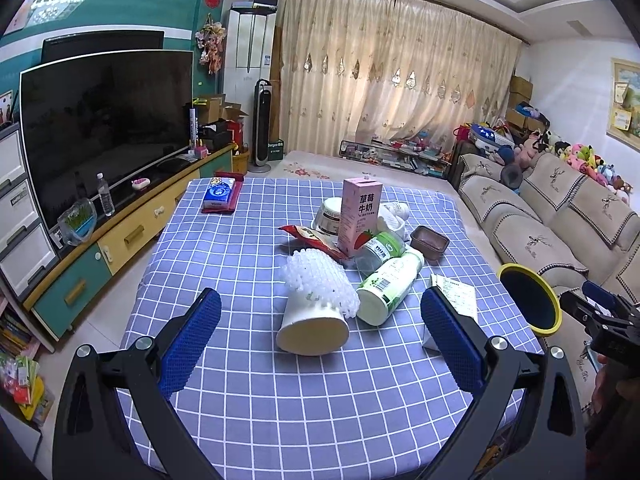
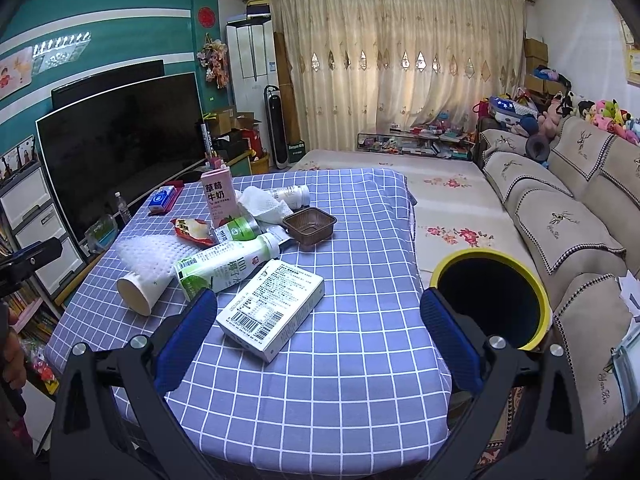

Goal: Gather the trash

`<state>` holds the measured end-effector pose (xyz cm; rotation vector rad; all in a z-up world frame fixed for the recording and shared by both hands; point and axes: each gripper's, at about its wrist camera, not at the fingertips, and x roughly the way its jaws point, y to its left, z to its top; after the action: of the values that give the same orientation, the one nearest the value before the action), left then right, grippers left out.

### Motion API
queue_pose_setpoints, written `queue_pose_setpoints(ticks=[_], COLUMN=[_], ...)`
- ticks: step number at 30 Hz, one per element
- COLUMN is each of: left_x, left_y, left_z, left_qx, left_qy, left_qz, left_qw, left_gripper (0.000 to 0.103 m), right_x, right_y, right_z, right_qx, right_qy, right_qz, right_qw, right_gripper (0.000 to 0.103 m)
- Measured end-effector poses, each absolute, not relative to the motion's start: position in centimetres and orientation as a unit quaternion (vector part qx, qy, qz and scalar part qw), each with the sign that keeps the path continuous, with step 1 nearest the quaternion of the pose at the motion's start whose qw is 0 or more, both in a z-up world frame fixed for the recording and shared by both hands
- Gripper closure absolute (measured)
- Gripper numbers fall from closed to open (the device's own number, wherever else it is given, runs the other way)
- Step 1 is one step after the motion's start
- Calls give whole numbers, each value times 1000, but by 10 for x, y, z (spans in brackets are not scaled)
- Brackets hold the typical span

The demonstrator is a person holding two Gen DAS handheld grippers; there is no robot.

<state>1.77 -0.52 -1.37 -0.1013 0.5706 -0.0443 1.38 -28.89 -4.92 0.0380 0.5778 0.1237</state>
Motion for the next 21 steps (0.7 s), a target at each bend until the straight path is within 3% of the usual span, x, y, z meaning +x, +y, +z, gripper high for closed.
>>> queue_pose_setpoints(ticks=[21], left_x=[23], left_y=[-7], left_z=[-19], left_qx=[-48], left_qy=[289], left_qz=[-25], left_qw=[956], left_gripper=[5], right_x=[19], right_y=[-288], right_z=[-55], right_qx=[20], right_qy=[292], right_qz=[62], right_qw=[954], right_gripper=[6])
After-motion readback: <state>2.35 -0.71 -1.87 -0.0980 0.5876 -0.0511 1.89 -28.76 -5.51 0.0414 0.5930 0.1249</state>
